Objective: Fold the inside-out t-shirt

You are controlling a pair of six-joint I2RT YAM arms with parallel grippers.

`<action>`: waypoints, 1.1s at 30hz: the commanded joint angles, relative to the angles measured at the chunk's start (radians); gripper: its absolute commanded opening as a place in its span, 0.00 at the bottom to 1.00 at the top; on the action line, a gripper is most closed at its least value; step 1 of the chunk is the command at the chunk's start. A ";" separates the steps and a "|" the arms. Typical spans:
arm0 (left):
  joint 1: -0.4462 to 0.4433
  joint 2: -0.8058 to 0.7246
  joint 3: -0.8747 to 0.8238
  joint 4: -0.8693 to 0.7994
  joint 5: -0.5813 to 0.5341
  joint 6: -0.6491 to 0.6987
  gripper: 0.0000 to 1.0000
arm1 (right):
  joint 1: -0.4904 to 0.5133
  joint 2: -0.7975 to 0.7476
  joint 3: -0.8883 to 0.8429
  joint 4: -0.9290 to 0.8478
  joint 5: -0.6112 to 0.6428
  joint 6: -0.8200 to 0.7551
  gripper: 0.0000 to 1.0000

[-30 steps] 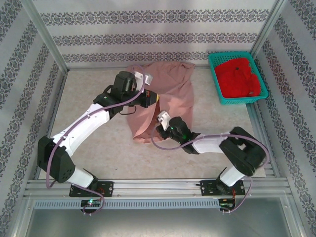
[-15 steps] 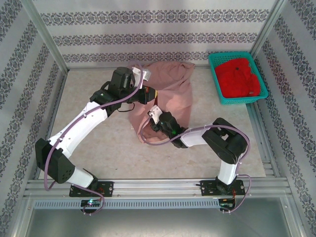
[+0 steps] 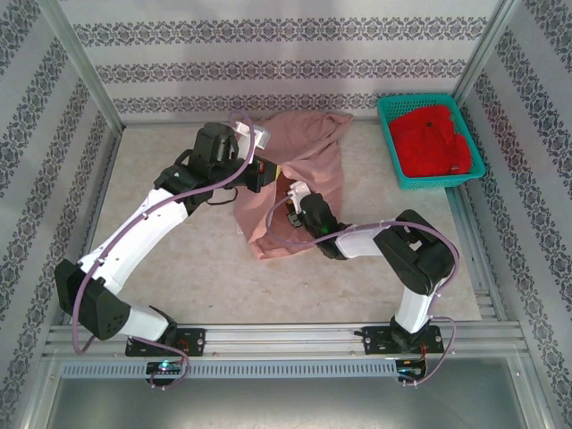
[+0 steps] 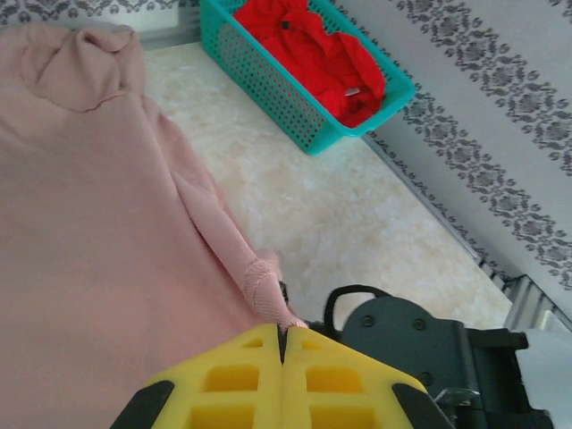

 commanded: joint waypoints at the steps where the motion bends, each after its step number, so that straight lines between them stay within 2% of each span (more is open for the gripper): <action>1: -0.020 -0.050 0.027 0.051 0.082 -0.033 0.00 | 0.013 0.019 0.071 -0.083 0.099 -0.083 0.20; 9: -0.077 -0.098 0.046 0.057 0.088 -0.053 0.00 | -0.006 0.033 0.156 -0.203 0.134 -0.065 0.21; 16: -0.154 -0.079 0.120 0.046 0.085 -0.041 0.00 | 0.005 0.022 0.193 -0.292 0.157 -0.049 0.25; 21: -0.170 -0.095 0.133 0.017 0.058 -0.012 0.00 | -0.046 -0.071 0.098 -0.241 0.010 0.009 0.26; 27: -0.170 -0.127 0.084 -0.025 -0.069 0.046 0.00 | -0.106 -0.262 -0.042 -0.202 -0.156 0.013 0.26; 31: -0.170 -0.131 0.065 -0.018 -0.079 0.055 0.00 | -0.134 -0.322 -0.096 -0.203 -0.193 -0.005 0.27; 33: -0.170 -0.136 0.052 0.018 -0.032 0.045 0.00 | -0.138 -0.304 -0.075 -0.240 -0.181 -0.004 0.27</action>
